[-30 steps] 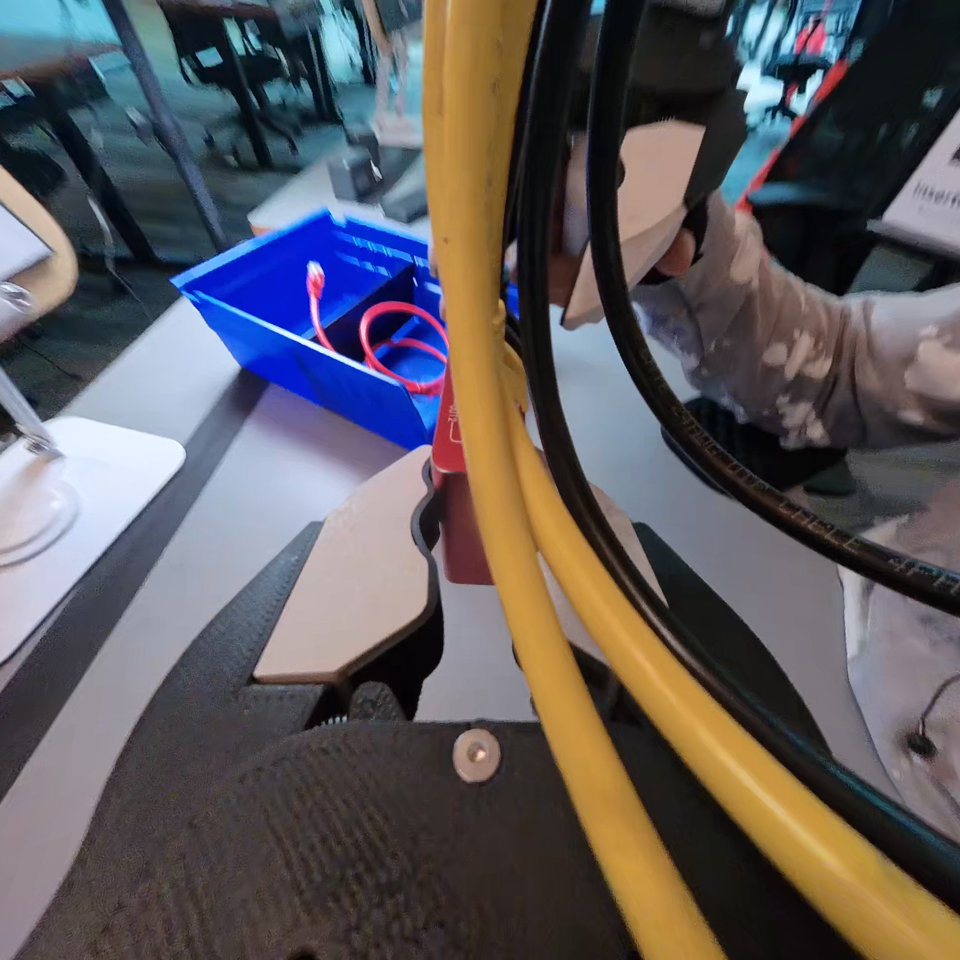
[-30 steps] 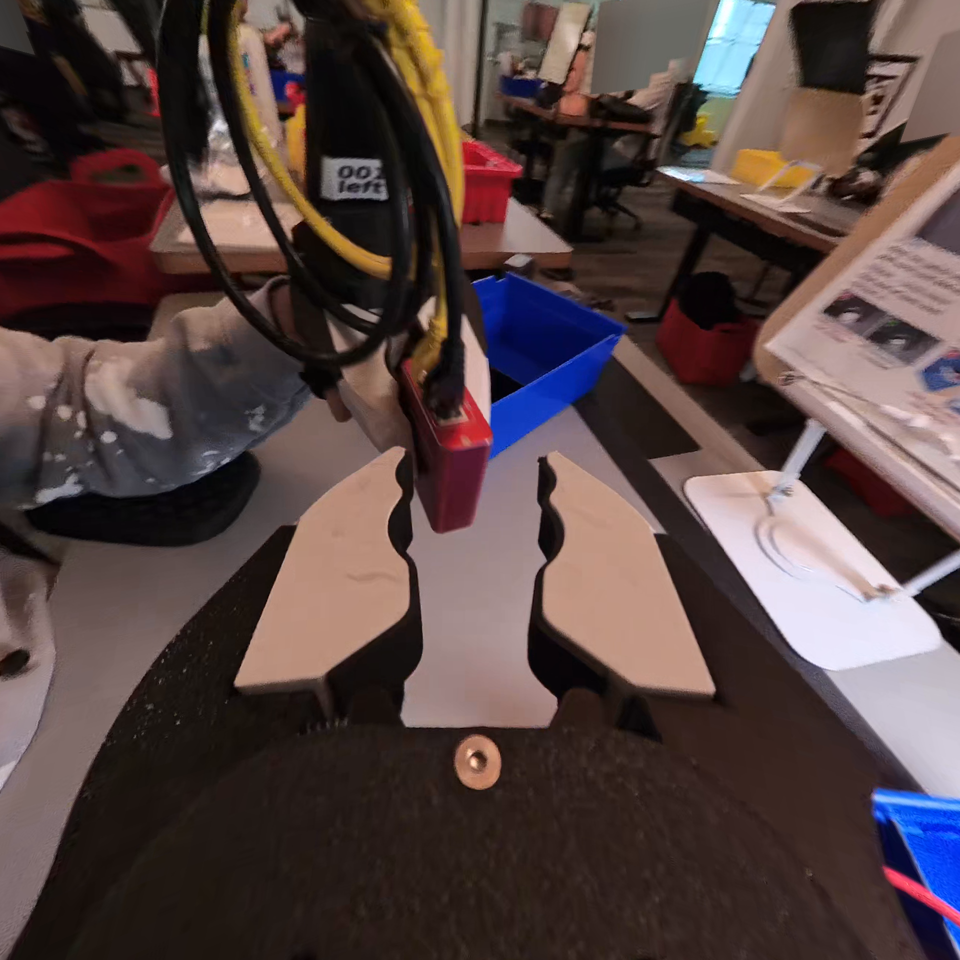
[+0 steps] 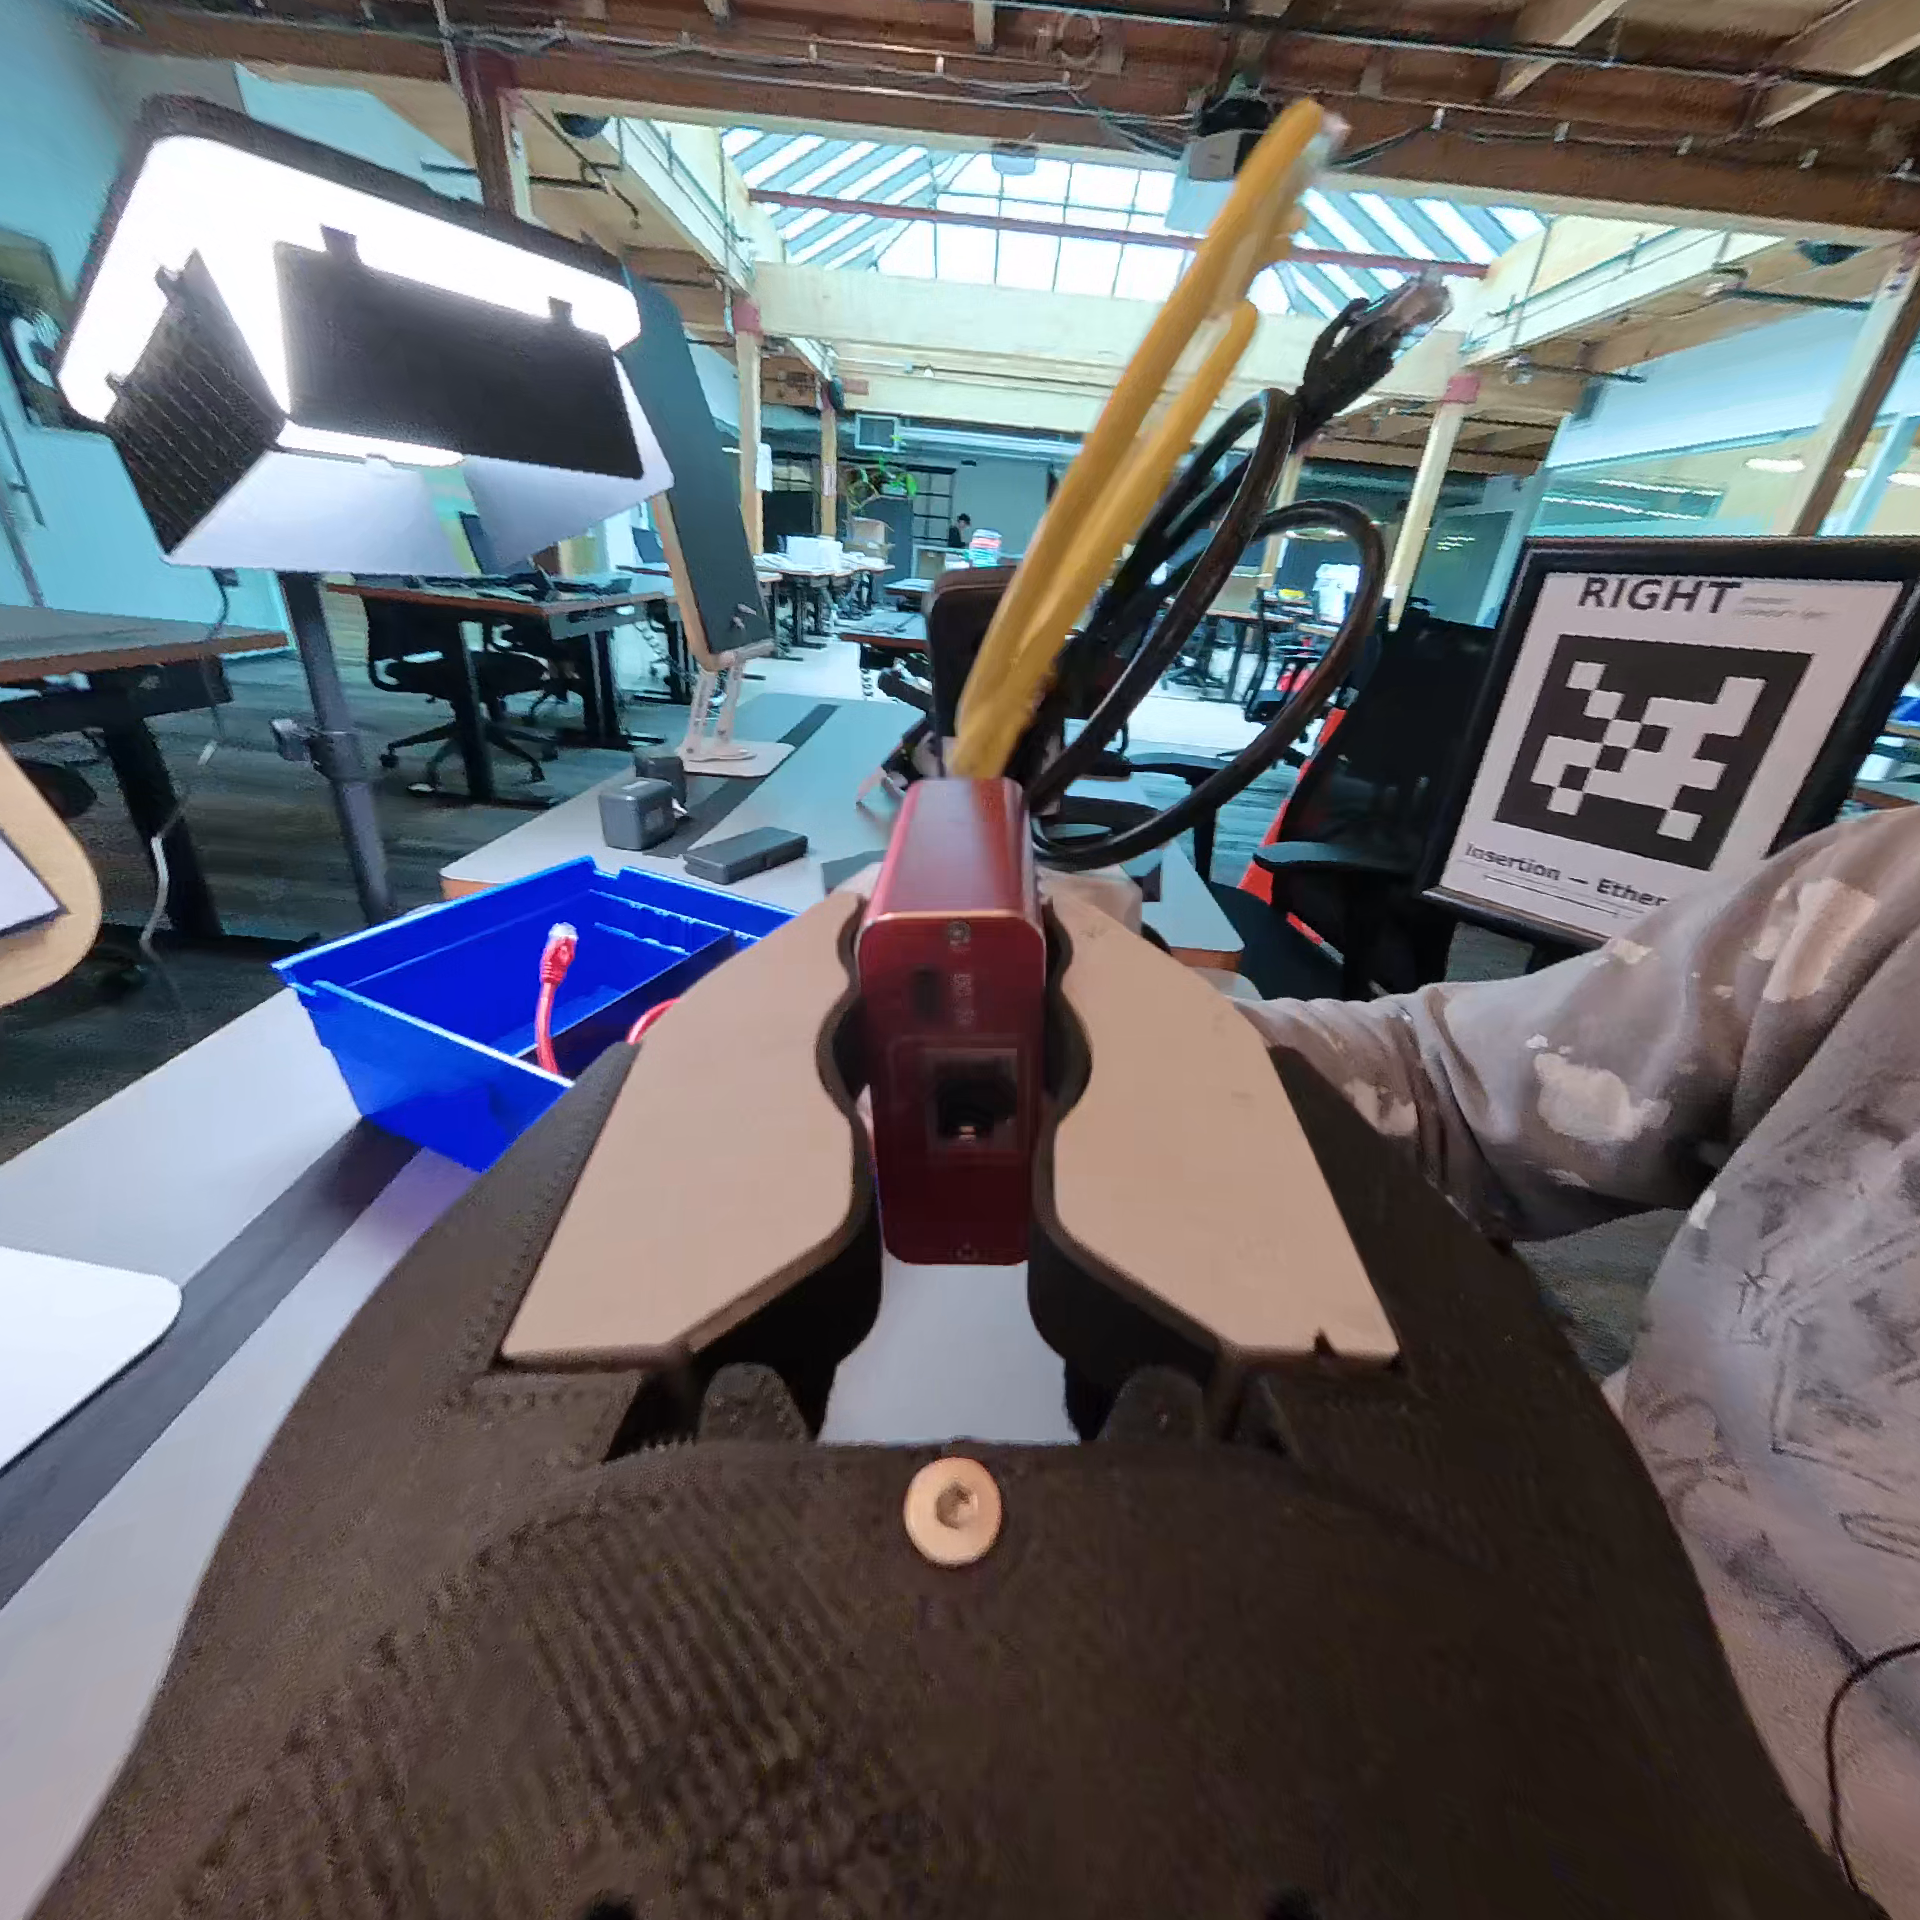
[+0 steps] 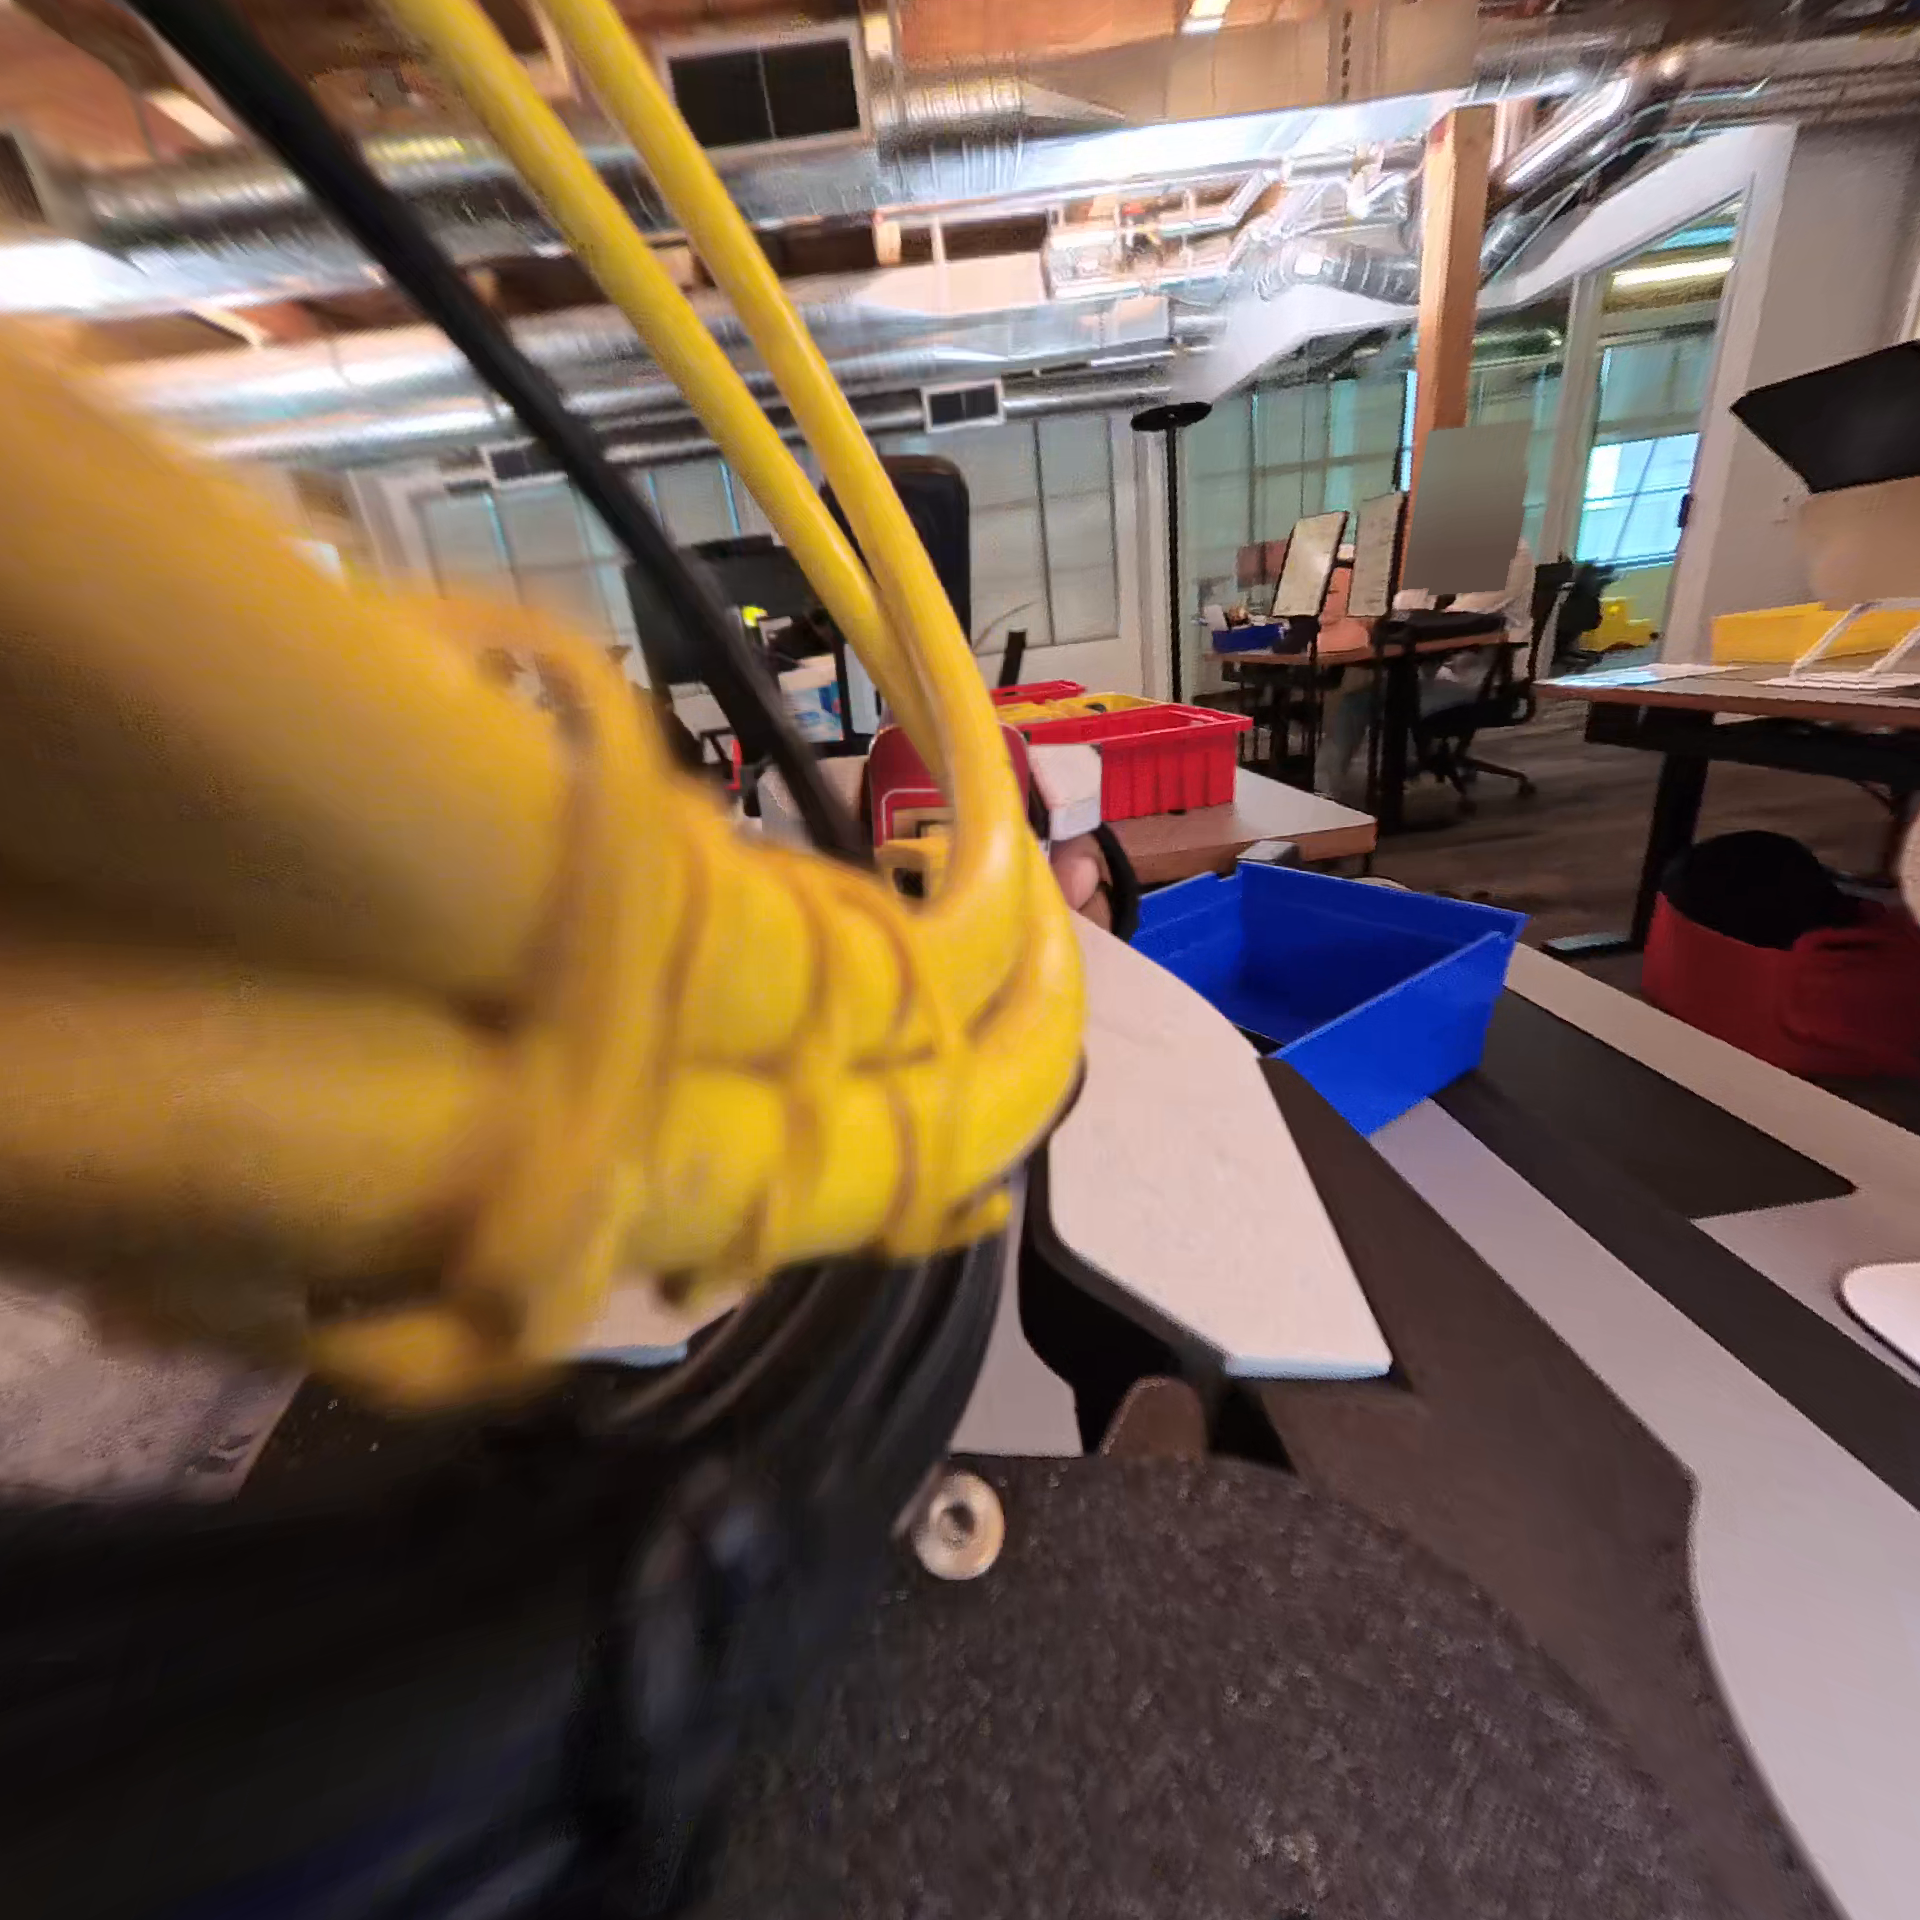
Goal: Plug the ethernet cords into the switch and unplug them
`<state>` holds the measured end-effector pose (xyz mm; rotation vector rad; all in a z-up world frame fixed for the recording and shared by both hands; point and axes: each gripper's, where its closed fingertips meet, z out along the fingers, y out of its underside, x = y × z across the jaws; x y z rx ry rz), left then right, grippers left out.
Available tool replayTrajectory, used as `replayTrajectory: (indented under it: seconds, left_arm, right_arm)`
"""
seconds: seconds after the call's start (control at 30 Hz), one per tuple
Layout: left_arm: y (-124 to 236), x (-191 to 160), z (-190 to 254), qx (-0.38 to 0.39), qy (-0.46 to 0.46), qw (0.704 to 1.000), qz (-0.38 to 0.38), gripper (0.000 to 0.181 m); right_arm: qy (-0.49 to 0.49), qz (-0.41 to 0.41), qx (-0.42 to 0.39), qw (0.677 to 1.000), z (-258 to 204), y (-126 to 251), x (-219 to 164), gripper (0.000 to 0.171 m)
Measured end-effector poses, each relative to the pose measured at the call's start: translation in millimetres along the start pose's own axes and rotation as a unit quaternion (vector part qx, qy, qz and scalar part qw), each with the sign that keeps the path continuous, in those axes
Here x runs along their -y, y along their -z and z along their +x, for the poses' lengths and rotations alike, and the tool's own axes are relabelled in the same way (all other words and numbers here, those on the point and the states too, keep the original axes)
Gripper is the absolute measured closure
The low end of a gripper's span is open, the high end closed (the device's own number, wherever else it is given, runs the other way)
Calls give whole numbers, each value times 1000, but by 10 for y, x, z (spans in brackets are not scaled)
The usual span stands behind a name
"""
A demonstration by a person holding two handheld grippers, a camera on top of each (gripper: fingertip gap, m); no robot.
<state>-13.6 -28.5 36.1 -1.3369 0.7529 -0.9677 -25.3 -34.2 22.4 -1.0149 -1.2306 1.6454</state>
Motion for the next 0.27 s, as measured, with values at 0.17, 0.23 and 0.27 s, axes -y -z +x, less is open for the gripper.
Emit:
replayTrajectory:
  seconds: [0.17,0.23,0.27]
  left_arm:
    - [57,90,-39,15,24,1000,10,151]
    - [91,127,-68,21,35,999,17,151]
    - [96,113,-82,22,43,999,11,152]
  right_arm:
    - [1,-29,-24,999,33,34,18,146]
    - [-4,-37,-27,999,68,82,9,144]
    - [-8,-39,-28,999,75,89,4,146]
